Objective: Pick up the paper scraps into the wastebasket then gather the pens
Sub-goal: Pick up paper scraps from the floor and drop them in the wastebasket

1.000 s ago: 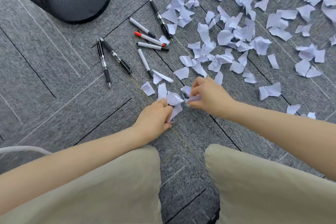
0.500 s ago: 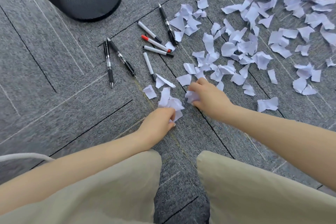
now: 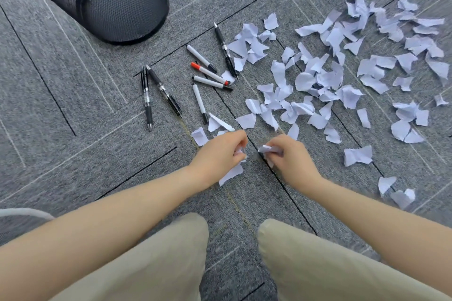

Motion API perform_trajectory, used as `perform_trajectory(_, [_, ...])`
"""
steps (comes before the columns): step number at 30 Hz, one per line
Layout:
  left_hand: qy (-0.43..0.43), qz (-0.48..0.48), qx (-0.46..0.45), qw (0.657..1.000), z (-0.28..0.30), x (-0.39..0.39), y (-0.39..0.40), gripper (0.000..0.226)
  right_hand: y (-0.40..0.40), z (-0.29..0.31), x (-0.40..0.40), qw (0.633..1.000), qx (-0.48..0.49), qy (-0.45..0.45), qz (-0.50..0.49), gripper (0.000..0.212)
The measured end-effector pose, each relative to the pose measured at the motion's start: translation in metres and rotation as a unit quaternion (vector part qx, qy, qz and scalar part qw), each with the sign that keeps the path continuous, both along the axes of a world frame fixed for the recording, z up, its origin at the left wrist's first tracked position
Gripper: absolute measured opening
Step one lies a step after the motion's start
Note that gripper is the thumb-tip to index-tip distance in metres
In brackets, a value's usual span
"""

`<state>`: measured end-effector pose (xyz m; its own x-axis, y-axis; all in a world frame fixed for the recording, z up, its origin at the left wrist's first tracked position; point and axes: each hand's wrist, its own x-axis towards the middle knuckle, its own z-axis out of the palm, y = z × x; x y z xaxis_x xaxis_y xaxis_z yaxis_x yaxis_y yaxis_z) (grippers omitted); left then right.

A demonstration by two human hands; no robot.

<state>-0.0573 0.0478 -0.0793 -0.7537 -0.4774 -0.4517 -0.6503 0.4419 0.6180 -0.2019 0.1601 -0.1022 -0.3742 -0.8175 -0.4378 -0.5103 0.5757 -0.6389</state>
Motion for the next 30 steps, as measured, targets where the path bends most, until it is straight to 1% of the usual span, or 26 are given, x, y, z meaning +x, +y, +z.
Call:
perform_trajectory(1, [-0.022,-0.034,-0.047,0.998,-0.004,0.0,-0.002,0.022,0.003,0.001,-0.001,0.999,0.011,-0.022,-0.031,0.016])
perform_trajectory(3, [-0.074,-0.095,-0.153,0.981,-0.013,0.005,-0.005,0.04,0.006,0.004,-0.002,0.994,0.019,-0.061,-0.084,0.008])
perform_trajectory(4, [-0.095,-0.109,-0.176,0.974,-0.017,0.009,-0.006,0.047,0.005,0.007,-0.001,0.994,0.014,-0.063,-0.092,0.006])
perform_trajectory(5, [-0.108,-0.112,-0.177,0.972,-0.019,0.012,-0.006,0.051,0.004,0.01,0.001,0.994,0.008,-0.059,-0.087,0.005])
perform_trajectory(8, [-0.106,-0.09,-0.153,0.978,-0.021,0.014,-0.005,0.049,-0.004,0.021,0.016,0.997,-0.009,-0.078,-0.015,0.003])
perform_trajectory(10, [-0.107,-0.079,-0.139,0.981,-0.019,0.01,-0.005,0.041,-0.007,0.025,0.034,0.994,-0.008,-0.09,0.058,0.009])
perform_trajectory(13, [-0.112,-0.078,-0.104,0.985,-0.019,0.006,-0.002,0.024,-0.005,0.022,0.053,0.987,-0.01,-0.065,0.149,0.011])
perform_trajectory(14, [-0.108,-0.079,-0.085,0.987,-0.018,0.006,-0.001,0.018,-0.004,0.02,0.056,0.986,-0.014,-0.057,0.159,0.009])
perform_trajectory(16, [-0.096,-0.07,-0.031,0.992,-0.017,0.008,0.001,0.007,-0.005,0.019,0.059,0.988,-0.012,-0.068,0.138,0.002])
perform_trajectory(19, [-0.085,-0.067,0.011,0.994,-0.015,0.013,-0.004,0.009,-0.011,0.019,0.057,0.993,0.009,-0.09,0.071,0.01])
perform_trajectory(20, [-0.074,-0.047,0.014,0.996,-0.013,0.016,-0.008,0.011,-0.013,0.019,0.056,0.994,0.012,-0.091,0.057,0.01])
perform_trajectory(22, [-0.046,0.043,0.014,0.998,-0.01,0.021,-0.022,0.014,-0.015,0.019,0.052,0.995,0.008,-0.089,0.046,0.009])
perform_trajectory(23, [-0.035,0.096,0.017,0.995,-0.009,0.024,-0.03,0.012,-0.015,0.018,0.05,0.995,0.008,-0.085,0.048,0.011])
perform_trajectory(24, [-0.031,0.135,0.022,0.99,-0.008,0.027,-0.038,0.009,-0.015,0.017,0.049,0.995,0.011,-0.079,0.056,0.012])
perform_trajectory(25, [-0.035,0.151,0.026,0.988,-0.007,0.029,-0.045,0.007,-0.015,0.015,0.05,0.995,0.014,-0.069,0.067,0.013])
perform_trajectory(28, [-0.072,0.124,0.034,0.989,-0.008,0.034,-0.052,0.023,-0.014,0.007,0.057,0.992,0.003,-0.04,0.123,0.004])
perform_trajectory(30, [-0.08,0.118,0.037,0.989,-0.009,0.036,-0.047,0.029,-0.012,0.001,0.062,0.982,-0.002,-0.022,0.19,0.006])
